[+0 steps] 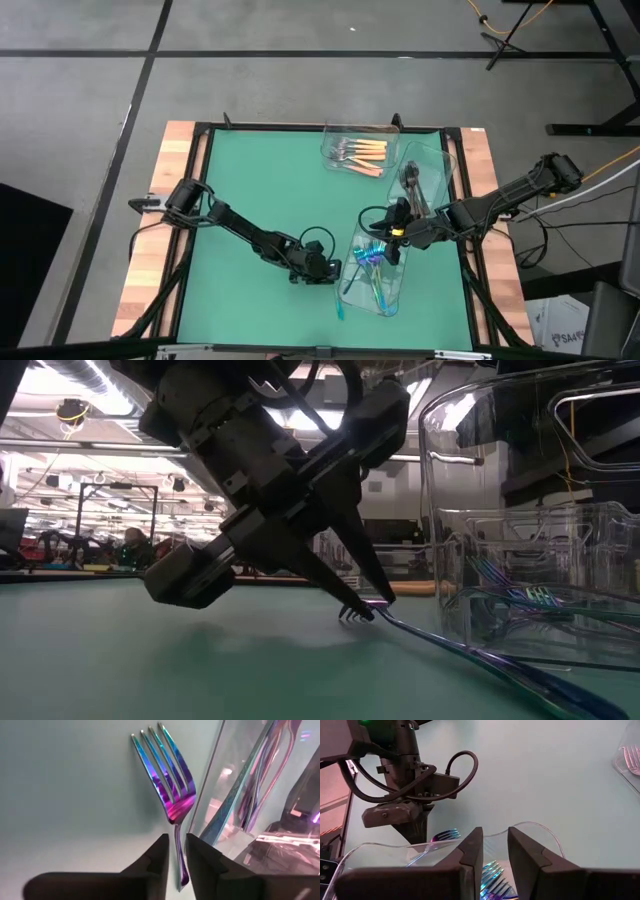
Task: Sort silverware by color (type)
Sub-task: Put the blue fork into the bottom transparent bin
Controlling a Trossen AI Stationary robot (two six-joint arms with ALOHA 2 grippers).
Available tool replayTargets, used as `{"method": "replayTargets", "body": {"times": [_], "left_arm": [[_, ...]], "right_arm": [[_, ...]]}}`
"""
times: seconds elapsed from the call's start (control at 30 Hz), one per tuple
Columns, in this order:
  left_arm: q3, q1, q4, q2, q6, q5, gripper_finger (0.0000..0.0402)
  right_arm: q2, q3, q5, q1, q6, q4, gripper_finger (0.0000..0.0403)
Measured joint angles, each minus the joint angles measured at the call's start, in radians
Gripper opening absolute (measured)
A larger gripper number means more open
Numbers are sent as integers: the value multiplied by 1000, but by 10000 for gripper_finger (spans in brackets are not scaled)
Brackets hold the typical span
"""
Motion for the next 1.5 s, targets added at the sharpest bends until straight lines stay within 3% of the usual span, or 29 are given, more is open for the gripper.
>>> {"method": "replayTargets", "body": {"times": [0.33, 0.87, 1.1, 1.5], "left_arm": [[0, -4, -5, 0, 0, -85, 113], [0, -16, -4, 0, 0, -133, 112], [3, -19, 119, 55, -21, -129, 111], [4, -15, 108, 66, -30, -158, 111]], "right_arm": [[0, 0, 0, 0, 0, 0, 78], [0, 0, 0, 0, 0, 0, 78], [0, 0, 0, 0, 0, -3, 78], [0, 0, 0, 0, 0, -3, 78]]}}
